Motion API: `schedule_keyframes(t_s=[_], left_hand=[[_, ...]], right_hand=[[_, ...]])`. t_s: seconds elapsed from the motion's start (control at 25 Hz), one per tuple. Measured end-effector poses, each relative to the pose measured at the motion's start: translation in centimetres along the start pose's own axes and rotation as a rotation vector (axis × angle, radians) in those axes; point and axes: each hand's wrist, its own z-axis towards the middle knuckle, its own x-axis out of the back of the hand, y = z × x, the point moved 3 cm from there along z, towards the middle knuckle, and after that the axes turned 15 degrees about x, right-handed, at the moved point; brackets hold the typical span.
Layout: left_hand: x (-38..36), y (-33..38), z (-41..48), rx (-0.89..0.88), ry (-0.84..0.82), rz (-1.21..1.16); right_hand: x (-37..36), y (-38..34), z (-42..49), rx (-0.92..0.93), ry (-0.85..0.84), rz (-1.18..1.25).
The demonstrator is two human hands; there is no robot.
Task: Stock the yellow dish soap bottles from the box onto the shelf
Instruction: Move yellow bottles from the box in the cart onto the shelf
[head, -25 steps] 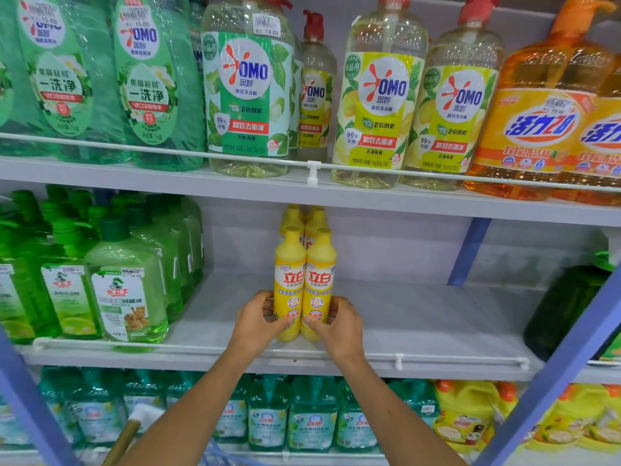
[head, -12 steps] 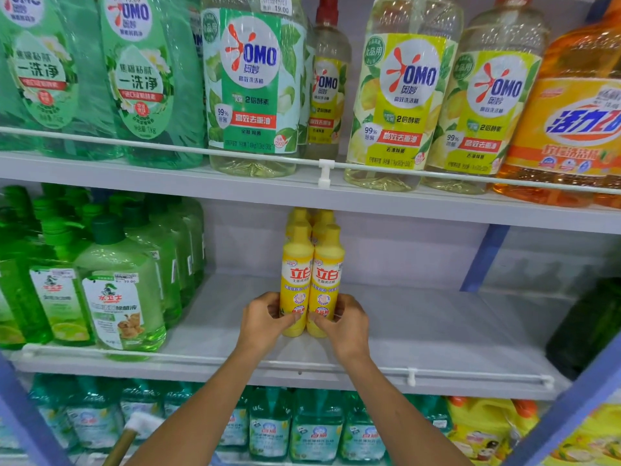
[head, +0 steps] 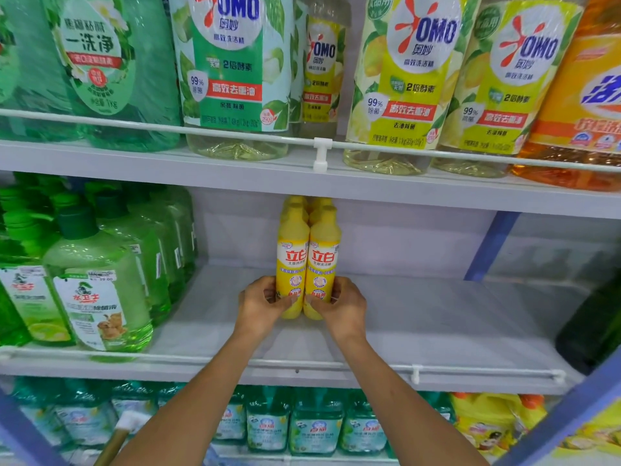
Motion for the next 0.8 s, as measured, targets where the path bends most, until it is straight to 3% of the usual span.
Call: schedule_keyframes(t_s=[0.8], left_hand=[[-0.14, 0.2, 0.69, 0.027, -0.014, -0.017]], right_hand=[[-0.19, 0.15, 0.62, -0.041, -0.033, -0.075]])
